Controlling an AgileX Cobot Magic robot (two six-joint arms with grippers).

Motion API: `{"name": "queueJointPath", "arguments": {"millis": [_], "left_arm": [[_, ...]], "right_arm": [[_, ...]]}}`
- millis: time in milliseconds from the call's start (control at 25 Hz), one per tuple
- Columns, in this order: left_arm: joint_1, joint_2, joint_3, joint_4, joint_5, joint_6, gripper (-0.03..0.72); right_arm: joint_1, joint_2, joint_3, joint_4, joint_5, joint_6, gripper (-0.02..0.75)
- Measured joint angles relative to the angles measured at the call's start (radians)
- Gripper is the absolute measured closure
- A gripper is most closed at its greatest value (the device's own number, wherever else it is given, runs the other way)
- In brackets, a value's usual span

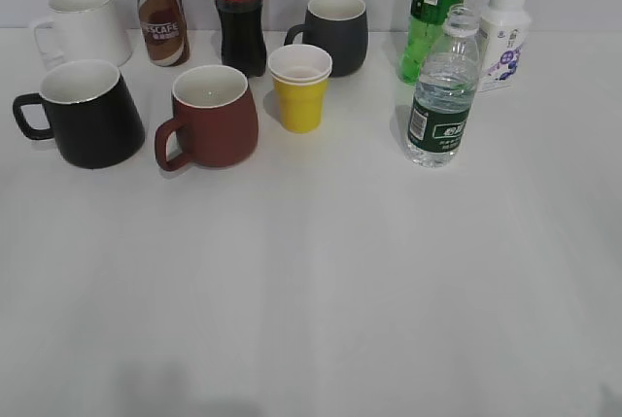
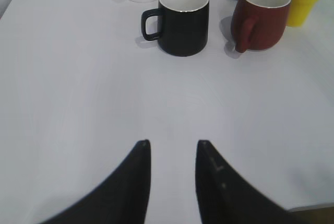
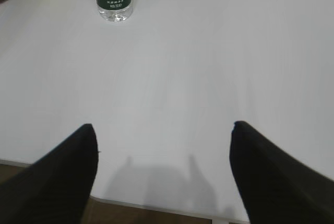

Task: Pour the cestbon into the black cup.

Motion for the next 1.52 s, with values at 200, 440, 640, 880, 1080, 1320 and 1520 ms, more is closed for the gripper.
{"name": "queueJointPath", "arguments": {"millis": [200,440,640,880,1080,1320,1520], "left_arm": [[0.000,0.033,-0.014,-0.006,-0.040,0.000,0.465],[0.000,0.127,-0.020,-0.038,-0.568,0.000,0.464],[0.000,0.286,0.008,-0.024,-0.937,0.000,0.452],[0.000,0.600,0.200,-0.031,-1.399,0.000,0.437],[0.000,1.033,0.329,-0.031,-1.799,0.000,0.434],[0.000,1.451,0.312,0.019,-2.070,-0.077,0.422],[0.000,1.704,0.248,0.110,-2.194,-0.095,0.419]], "right_arm": [[0.000,0.000,0.000,0.000,0.000,0.000,0.148],[0.000,0.000,0.000,0.000,0.000,0.000,0.148],[0.000,0.000,0.000,0.000,0.000,0.000,0.148],[0.000,0.000,0.000,0.001,0.000,0.000,0.148],[0.000,0.000,0.000,0.026,0.000,0.000,0.148],[0.000,0.000,0.000,0.087,0.000,0.000,0.148],[0.000,0.000,0.000,0.088,-0.001,0.000,0.148]]}}
